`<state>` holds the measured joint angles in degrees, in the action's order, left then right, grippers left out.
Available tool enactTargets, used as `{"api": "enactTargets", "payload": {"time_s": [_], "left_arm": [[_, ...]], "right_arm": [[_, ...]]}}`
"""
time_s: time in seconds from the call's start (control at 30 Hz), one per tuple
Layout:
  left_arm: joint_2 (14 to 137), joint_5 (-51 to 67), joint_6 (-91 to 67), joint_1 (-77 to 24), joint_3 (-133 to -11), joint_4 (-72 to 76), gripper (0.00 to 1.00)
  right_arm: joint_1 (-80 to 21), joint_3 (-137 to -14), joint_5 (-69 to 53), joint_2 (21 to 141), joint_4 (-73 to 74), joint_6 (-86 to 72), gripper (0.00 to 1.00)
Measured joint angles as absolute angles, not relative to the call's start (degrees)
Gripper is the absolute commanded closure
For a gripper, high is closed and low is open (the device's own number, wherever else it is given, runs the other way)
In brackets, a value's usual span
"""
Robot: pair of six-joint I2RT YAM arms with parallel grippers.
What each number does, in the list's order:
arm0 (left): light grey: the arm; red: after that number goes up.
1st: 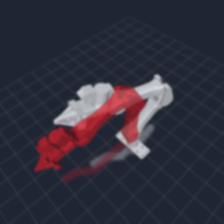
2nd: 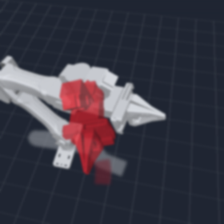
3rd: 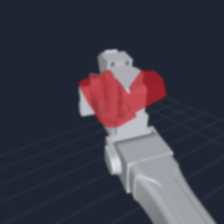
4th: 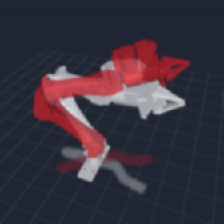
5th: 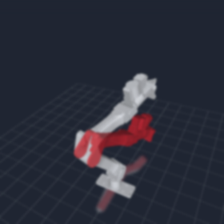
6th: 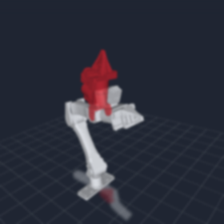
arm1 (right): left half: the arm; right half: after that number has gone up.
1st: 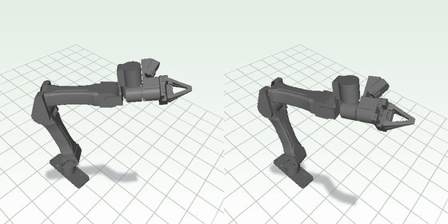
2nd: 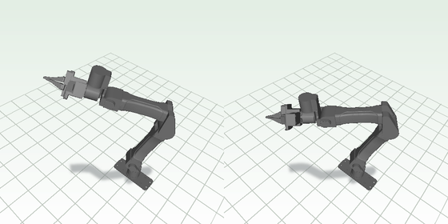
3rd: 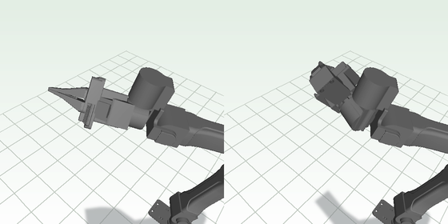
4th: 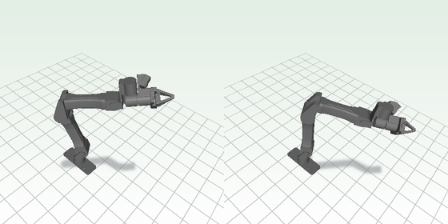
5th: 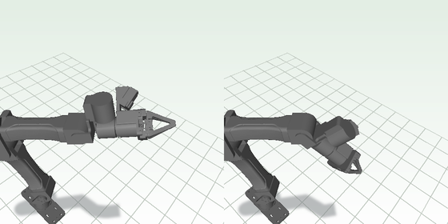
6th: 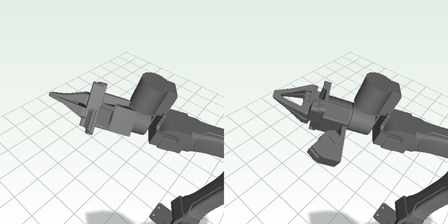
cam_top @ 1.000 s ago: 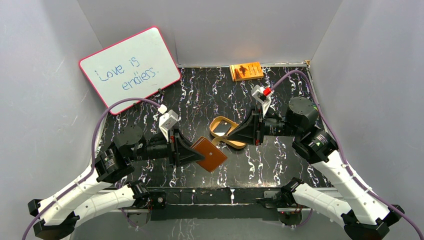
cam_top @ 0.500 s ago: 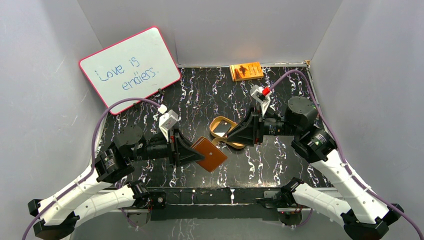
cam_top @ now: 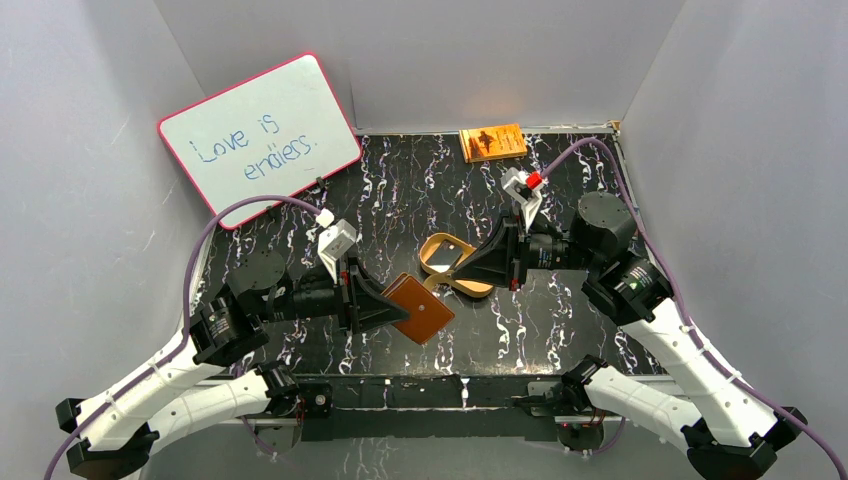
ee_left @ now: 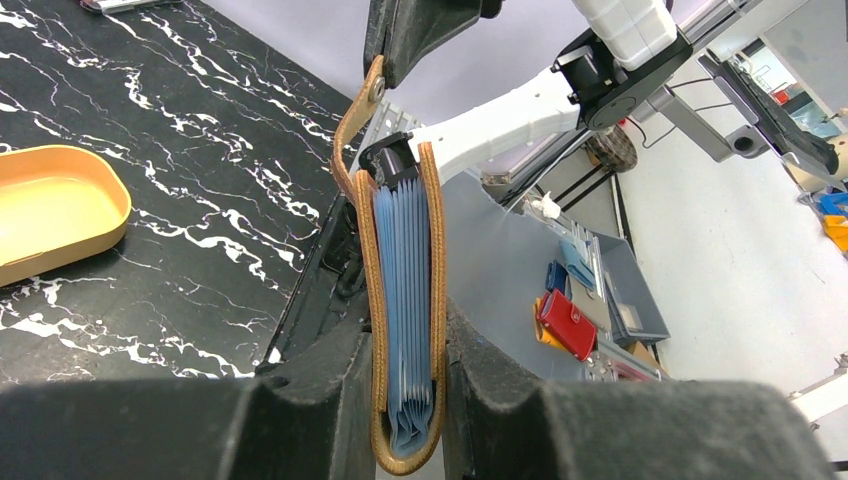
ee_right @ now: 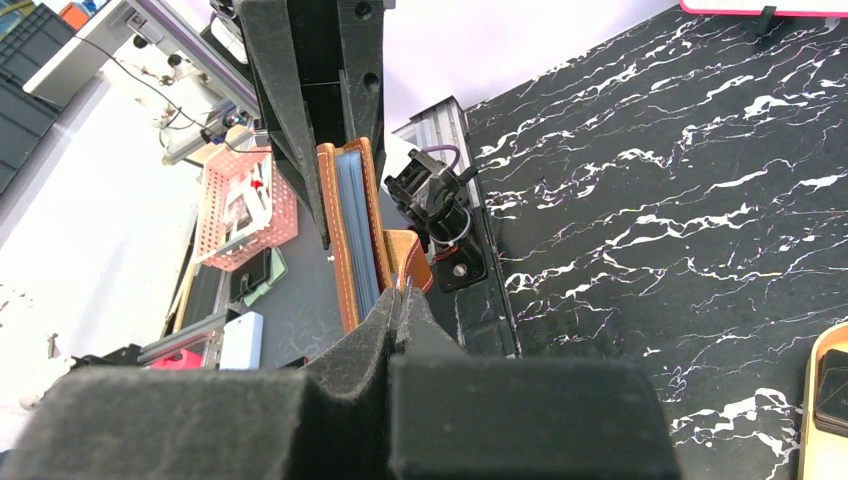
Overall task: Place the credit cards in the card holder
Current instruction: Close the card holder.
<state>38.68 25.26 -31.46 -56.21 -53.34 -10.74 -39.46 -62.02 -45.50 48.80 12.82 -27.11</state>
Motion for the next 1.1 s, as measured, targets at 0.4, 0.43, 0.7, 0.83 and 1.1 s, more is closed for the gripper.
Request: {"api": "enactTargets", "payload": {"time_s": [0.4, 0.43, 0.7, 0.83, 1.1], "left_arm": [[40.86, 19.97, -31.09, -56.23, -56.31, -15.27, 1.00], [41.78, 18.52, -30.96, -56.23, -57.49, -16.40, 1.00], [47.13, 9.15, -31.22, -56.23, -61.84, -20.69, 1.00], [49.10, 5.78, -32.51, -56.27, -63.61, -23.00, 1.00], [52.27, 2.85, -35.75, -56.27, -65.60, -24.14, 1.00]], "right_arm": [[-39.46, -65.67, -43.27, 50.50, 18.85, -23.38, 1.00], [-39.46, -67.24, -42.50, 51.35, 20.56, -22.09, 1.00], [-39.46, -73.54, -37.93, 56.25, 28.08, -14.59, 1.00], [-39.46, -73.82, -37.21, 57.74, 29.69, -11.79, 1.00], [-39.72, -73.17, -37.17, 58.33, 28.97, -10.72, 1.00]]}}
